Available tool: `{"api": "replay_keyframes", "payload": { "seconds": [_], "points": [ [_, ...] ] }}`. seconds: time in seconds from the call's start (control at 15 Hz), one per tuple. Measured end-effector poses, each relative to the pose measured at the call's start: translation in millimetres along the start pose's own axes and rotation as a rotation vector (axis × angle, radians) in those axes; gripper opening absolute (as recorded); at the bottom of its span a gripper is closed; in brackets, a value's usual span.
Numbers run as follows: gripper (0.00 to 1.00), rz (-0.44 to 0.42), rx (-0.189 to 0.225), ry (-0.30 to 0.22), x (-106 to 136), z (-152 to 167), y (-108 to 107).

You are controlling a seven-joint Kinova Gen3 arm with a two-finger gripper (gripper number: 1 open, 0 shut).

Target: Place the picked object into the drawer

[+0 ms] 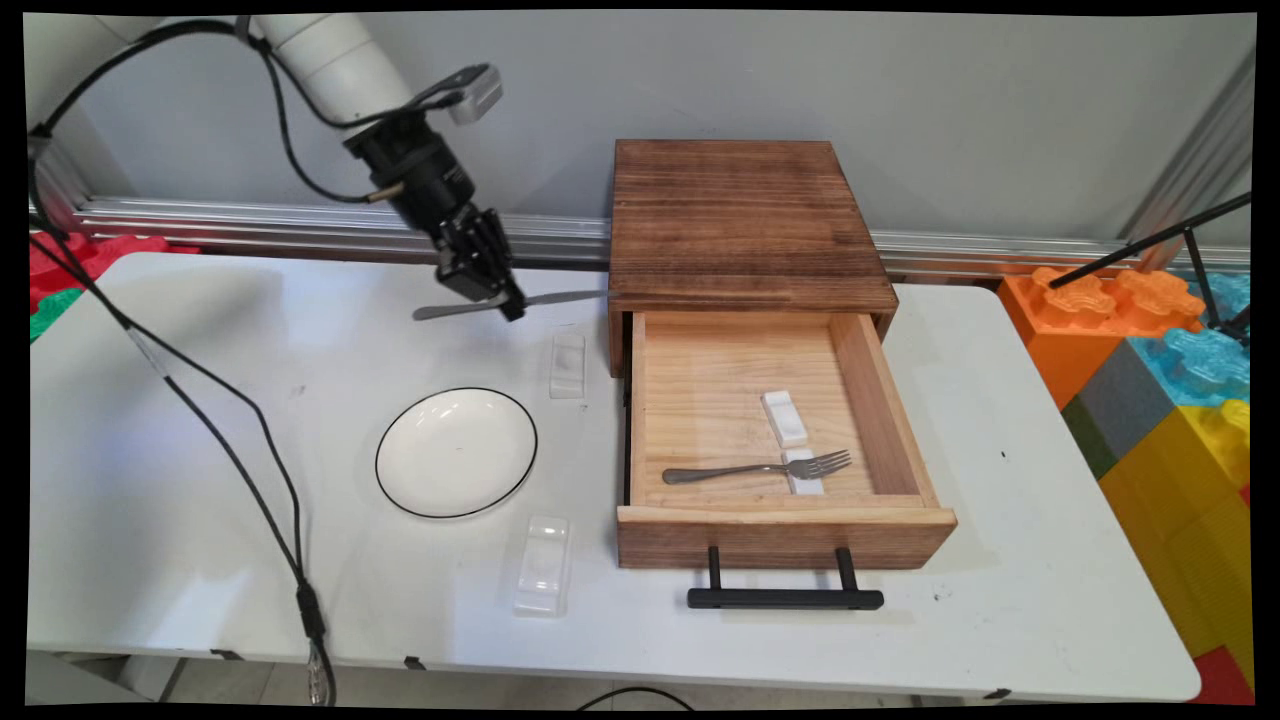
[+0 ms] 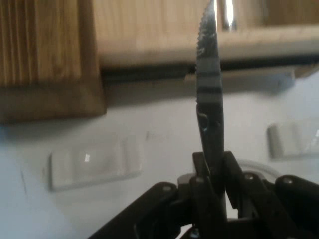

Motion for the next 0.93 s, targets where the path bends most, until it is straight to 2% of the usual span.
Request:
{"api": "replay_keyframes", "payload": {
  "seconds": [0.27,0.53,0.93],
  "points": [
    [0.0,-0.004,0.014,0.045,51.1,6.9,19.6],
    [0.0,-0.015,0.044,0.067,103.9,30.4,34.0],
    [0.0,-0.029,0.069,0.085,157.1,66.4,44.6]
  ]
}}
